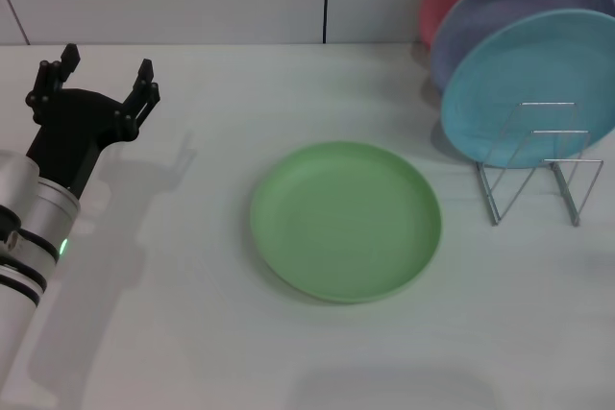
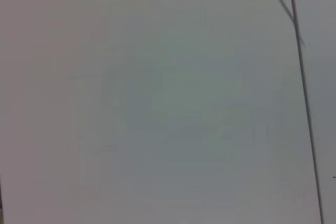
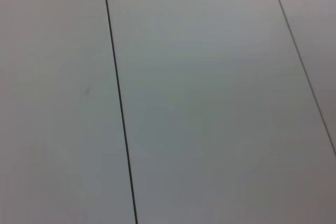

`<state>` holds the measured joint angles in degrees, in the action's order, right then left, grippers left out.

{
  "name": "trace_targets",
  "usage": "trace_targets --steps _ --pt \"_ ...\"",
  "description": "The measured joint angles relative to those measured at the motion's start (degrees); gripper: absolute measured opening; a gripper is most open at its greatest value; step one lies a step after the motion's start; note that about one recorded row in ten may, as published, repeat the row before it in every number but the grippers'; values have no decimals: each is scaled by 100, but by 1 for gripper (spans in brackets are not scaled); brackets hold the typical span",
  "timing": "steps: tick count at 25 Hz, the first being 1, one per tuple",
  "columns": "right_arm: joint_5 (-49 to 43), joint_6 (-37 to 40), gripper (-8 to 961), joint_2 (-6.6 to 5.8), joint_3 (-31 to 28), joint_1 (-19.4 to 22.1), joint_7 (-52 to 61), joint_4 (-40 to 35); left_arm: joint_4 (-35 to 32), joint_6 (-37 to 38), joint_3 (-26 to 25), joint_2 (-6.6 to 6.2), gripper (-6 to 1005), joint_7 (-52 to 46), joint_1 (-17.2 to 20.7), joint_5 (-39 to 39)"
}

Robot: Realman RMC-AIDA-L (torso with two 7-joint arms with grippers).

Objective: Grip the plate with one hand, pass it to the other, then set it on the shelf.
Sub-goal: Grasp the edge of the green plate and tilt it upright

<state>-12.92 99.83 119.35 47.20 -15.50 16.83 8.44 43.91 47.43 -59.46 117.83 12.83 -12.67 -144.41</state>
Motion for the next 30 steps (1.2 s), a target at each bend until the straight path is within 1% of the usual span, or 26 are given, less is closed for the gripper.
trace_targets --steps 3,5,9,10,11,12,14,15,16,19,20,21,22,24,25,26,29,30 --pt "0 1 823 0 0 10 29 0 165 -152 -1 -25 862 8 46 0" --pt "-5 3 823 0 0 23 114 3 433 -432 -41 -70 862 49 109 -49" --pt "-5 -1 823 0 0 27 140 18 910 -1003 -232 -100 862 70 245 -308" --pt "-8 -7 823 -3 0 32 140 25 1661 -1972 -533 -121 862 91 408 -534" --pt "-8 -7 823 -3 0 32 140 25 1661 -1972 -533 -121 862 91 408 -534" --pt "-12 -27 822 -8 4 34 141 30 1906 -2315 -634 -121 862 108 464 -607" --pt "-15 -48 822 -11 14 35 141 34 2736 -3566 -982 -63 862 224 663 -809" --pt "-19 -90 822 -20 31 41 168 40 3485 -4770 -1293 10 861 307 761 -849" --pt "-19 -90 822 -20 31 41 168 40 3485 -4770 -1293 10 861 307 761 -849" --pt "-9 -106 822 -17 -10 108 228 3 4356 -6412 -1547 32 861 305 720 -833" --pt "-4 -106 822 -15 -23 143 230 -31 4697 -7331 -1637 49 861 231 620 -834" --pt "-4 -106 822 -15 -23 143 230 -31 4697 -7331 -1637 49 861 231 620 -834" --pt "-3 -106 822 -15 -24 153 231 -31 4780 -7643 -1669 54 861 161 551 -845" --pt "-1 -106 822 -17 -25 171 233 -33 4919 -8470 -1756 60 861 -90 317 -877" --pt "0 -106 822 -18 -26 183 234 -29 4924 -9035 -1823 58 861 -325 97 -887" --pt "0 -106 822 -18 -26 183 234 -29 4924 -9035 -1823 58 861 -325 97 -887" --pt "-6 -124 822 -18 -22 187 234 -13 4681 -9579 -1854 59 861 -600 -213 -1006" --pt "-21 -149 822 -18 -8 187 234 -12 4615 -9631 -1853 61 861 -639 -263 -1037"
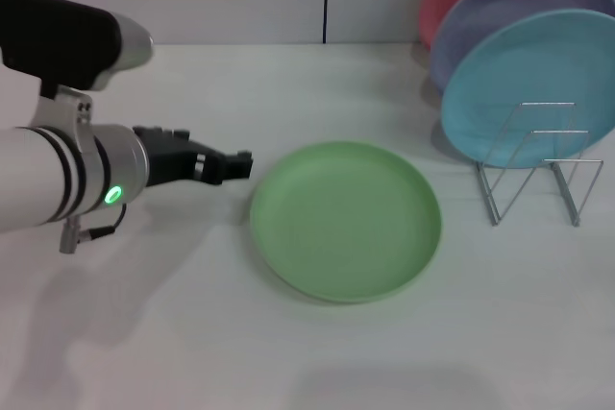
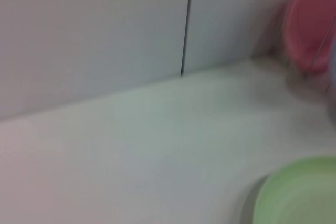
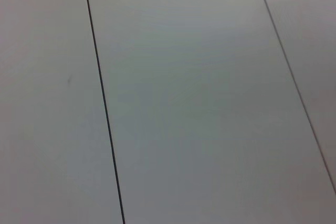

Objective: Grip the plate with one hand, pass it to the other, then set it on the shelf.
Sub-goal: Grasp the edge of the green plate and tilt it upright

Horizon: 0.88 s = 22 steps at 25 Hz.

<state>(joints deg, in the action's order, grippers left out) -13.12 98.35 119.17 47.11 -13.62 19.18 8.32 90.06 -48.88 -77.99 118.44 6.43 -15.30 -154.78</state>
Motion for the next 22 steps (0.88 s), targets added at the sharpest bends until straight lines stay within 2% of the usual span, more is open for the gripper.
trace_targets --steps 5,14,22 --pt "-10 -10 821 0 36 0 0 3 -477 -126 44 10 861 -179 -242 -23" --pt "-16 -21 821 0 51 0 0 3 -783 -189 160 12 860 -192 -383 151" --pt "-32 -60 821 0 61 -33 0 3 -1247 -176 268 18 860 -195 -684 302"
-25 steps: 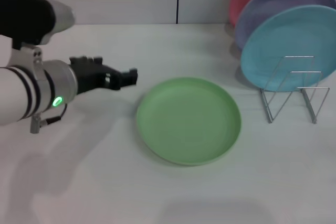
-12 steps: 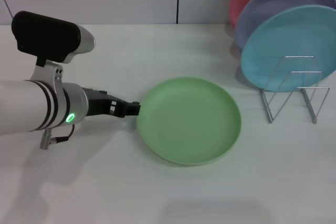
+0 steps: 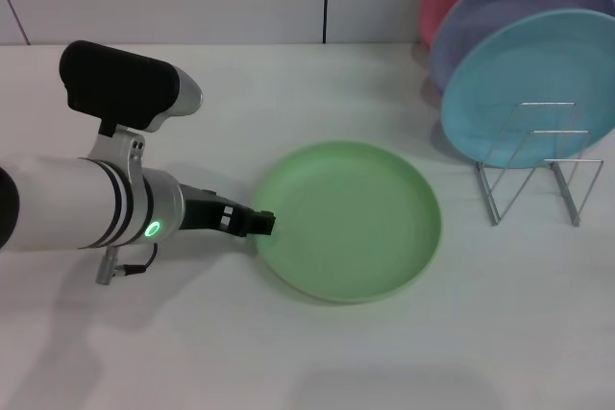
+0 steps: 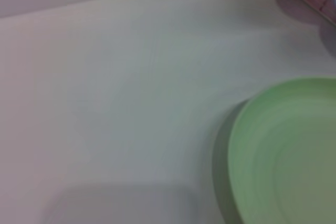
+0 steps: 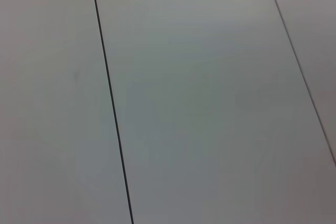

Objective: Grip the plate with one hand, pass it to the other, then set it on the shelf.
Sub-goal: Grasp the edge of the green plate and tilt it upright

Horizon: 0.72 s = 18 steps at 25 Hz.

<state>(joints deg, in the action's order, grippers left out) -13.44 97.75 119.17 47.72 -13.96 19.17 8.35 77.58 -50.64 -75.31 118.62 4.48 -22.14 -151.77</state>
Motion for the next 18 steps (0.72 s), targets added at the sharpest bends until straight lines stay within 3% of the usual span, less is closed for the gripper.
trace_targets --steps 5,18 --pt "-1 -40 821 0 0 -2 0 0 -398 1 0 3 860 0 -262 107" --pt "-13 -108 820 0 16 -22 3 0 -591 -25 -1 3 860 30 -396 227"
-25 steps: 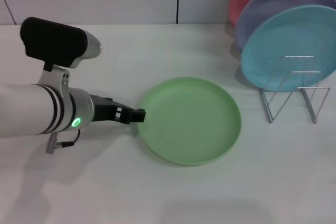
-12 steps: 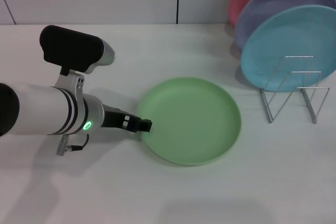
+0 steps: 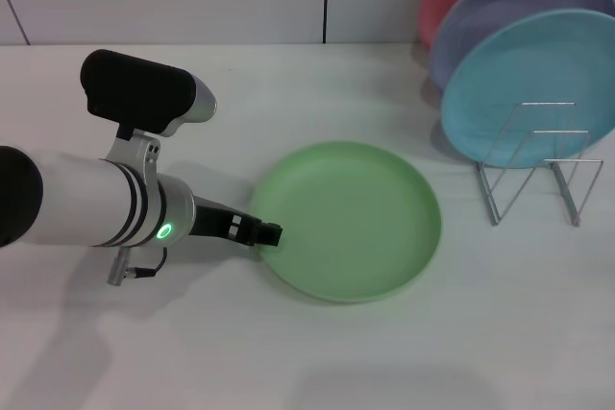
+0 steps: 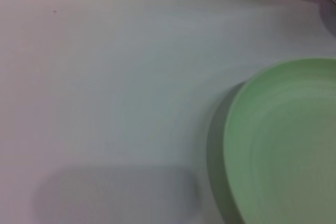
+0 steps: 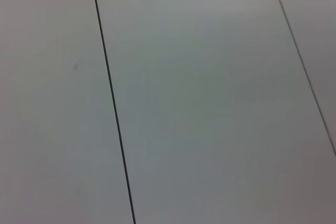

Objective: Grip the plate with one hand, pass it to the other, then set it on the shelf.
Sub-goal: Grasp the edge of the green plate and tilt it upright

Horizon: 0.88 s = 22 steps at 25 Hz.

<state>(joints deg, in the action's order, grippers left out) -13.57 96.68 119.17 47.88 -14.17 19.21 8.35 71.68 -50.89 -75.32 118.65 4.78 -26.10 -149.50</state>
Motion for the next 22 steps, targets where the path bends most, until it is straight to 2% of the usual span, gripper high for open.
trace_targets --steps 15,22 --pt "-45 -1 819 0 2 4 28 -14 -84 -98 5 0 859 -16 -79 85" --pt "-51 0 819 0 2 11 36 -18 -81 -131 9 0 791 -18 -106 103"
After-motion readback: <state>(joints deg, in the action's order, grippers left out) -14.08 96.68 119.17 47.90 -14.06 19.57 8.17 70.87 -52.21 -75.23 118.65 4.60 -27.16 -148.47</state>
